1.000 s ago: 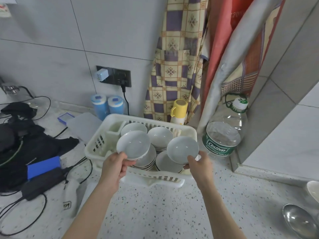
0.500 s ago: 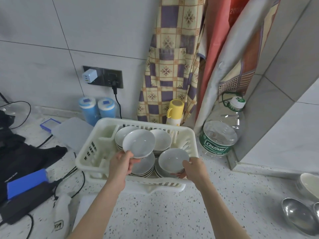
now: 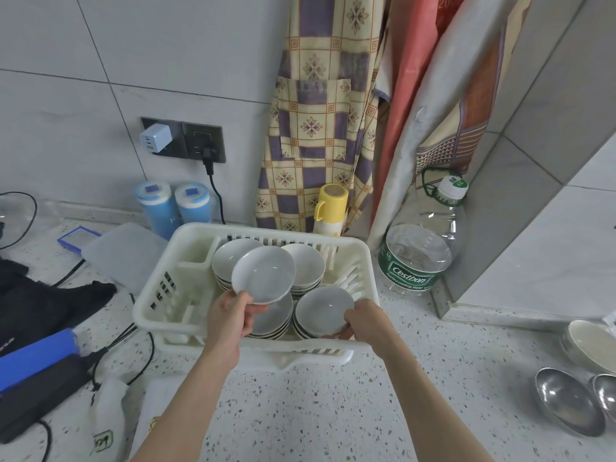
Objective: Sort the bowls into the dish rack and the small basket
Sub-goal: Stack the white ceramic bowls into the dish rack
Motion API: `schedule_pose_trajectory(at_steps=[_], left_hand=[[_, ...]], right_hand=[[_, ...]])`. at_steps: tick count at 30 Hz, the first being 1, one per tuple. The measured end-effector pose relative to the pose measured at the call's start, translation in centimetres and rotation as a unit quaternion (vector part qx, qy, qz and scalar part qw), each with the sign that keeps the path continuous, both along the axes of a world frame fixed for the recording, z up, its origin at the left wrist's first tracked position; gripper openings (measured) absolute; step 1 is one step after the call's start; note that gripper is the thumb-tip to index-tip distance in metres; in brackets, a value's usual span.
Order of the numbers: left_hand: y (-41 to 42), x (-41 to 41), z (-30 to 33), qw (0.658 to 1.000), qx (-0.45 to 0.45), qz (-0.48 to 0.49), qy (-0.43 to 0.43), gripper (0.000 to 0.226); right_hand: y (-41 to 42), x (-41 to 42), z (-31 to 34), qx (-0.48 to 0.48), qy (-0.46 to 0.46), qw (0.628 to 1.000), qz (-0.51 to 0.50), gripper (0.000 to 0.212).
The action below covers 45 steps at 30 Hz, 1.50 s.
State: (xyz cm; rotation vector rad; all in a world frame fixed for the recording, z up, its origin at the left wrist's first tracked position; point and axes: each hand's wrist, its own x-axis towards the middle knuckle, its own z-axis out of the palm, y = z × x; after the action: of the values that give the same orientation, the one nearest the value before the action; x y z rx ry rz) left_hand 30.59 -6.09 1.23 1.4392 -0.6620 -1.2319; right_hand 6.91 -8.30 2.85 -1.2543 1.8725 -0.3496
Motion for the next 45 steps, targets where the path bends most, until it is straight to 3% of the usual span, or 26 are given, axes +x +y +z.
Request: schedule_pose_trajectory(at_steps=[10, 16, 25, 29, 32, 35, 38, 42, 45], left_hand=[[0.2, -0.8, 0.4, 1.000, 0.002, -0.030, -0.002, 0.020], [0.2, -1.4, 0.8, 0.999, -0.009, -0.044, -0.002, 0.035], [0.6, -2.5, 1.6, 0.997, -0.013, -0.080, -0.019, 0.038], [0.7, -2.9, 1.7, 0.994, 0.019, -0.097, -0.044, 0.023], [0.7, -3.1, 1.7, 0.991, 0.039, -0.115, -0.058, 0.019], [0.5, -3.8, 1.8, 0.988, 0.046, -0.130, -0.067, 0.013], [0.3, -5.0, 1.5, 0.981, 0.058, -0.160, -0.095, 0.011], [0.1, -6.5, 1.0, 0.975, 0.058, -0.174, -0.126, 0.013], [-0.1, -7.0, 0.9, 0.972, 0.053, -0.188, -0.131, 0.015]], right_hand=[[-0.3, 0.3, 0.2, 0.023, 0.064, 0.997, 0.044, 0.033], [-0.4, 0.6, 0.5, 0.028, 0.116, 0.990, 0.069, 0.013], [0.1, 1.0, 0.4, -0.017, 0.189, 0.978, 0.087, 0.013], [1.0, 0.1, -0.1, -0.099, 0.106, 0.989, 0.036, 0.030], [1.7, -0.3, -0.3, -0.169, 0.012, 0.985, -0.012, 0.031], [1.9, -0.6, -0.1, -0.168, -0.080, 0.980, -0.064, 0.045], [2.0, -1.0, 0.3, -0.147, -0.163, 0.972, -0.083, 0.044], [2.1, -1.2, 0.2, -0.144, -0.170, 0.973, -0.061, 0.019], [2.0, -1.5, 0.0, -0.135, -0.169, 0.973, -0.074, 0.026]])
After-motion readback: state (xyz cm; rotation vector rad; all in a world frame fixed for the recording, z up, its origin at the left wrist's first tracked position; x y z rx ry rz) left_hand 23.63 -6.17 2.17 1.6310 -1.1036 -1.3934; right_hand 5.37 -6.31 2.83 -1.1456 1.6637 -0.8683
